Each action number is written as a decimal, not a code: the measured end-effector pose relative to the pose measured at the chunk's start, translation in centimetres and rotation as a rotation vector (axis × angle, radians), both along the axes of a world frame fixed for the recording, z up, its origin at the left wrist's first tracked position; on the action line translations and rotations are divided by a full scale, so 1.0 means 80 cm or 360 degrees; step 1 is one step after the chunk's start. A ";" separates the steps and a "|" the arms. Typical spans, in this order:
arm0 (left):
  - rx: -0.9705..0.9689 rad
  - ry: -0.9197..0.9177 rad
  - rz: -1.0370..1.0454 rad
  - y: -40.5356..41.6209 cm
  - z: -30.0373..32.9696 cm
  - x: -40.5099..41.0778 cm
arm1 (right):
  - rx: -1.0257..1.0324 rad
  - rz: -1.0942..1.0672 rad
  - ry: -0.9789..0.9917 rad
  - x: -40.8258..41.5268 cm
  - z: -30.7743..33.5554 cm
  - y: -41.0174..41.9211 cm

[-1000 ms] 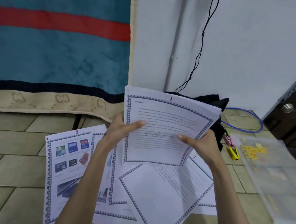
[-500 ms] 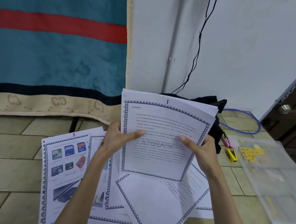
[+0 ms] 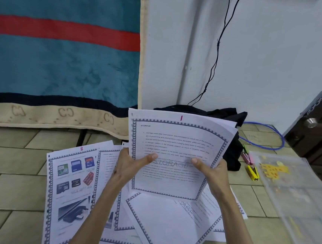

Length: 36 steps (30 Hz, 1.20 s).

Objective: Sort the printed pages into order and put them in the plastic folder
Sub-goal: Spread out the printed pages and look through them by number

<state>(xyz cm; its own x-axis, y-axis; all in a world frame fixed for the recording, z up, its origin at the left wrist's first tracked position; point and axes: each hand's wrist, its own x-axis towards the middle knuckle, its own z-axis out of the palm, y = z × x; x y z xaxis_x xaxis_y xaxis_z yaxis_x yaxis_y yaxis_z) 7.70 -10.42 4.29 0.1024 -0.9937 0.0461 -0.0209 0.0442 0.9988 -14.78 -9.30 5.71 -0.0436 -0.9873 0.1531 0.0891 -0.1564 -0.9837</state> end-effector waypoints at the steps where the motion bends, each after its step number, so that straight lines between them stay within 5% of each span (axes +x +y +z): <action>1: -0.0017 -0.0001 -0.0014 0.001 0.002 0.000 | -0.0010 0.0011 0.0004 -0.002 0.002 0.001; 12: -0.0381 -0.0047 -0.0056 -0.003 0.082 0.013 | -0.0446 0.0109 0.0175 -0.018 0.081 -0.003; 18: -0.0324 -0.0130 -0.0022 -0.002 0.095 0.002 | -0.0448 0.0040 0.0264 -0.006 0.089 -0.005; 26: -0.0374 0.0257 -0.0184 -0.002 0.109 0.010 | -0.0421 0.0011 0.0342 -0.015 0.087 -0.006; 36: -0.0430 0.0254 -0.0172 -0.004 0.105 0.007 | -0.0386 0.0174 0.0376 -0.019 0.090 -0.004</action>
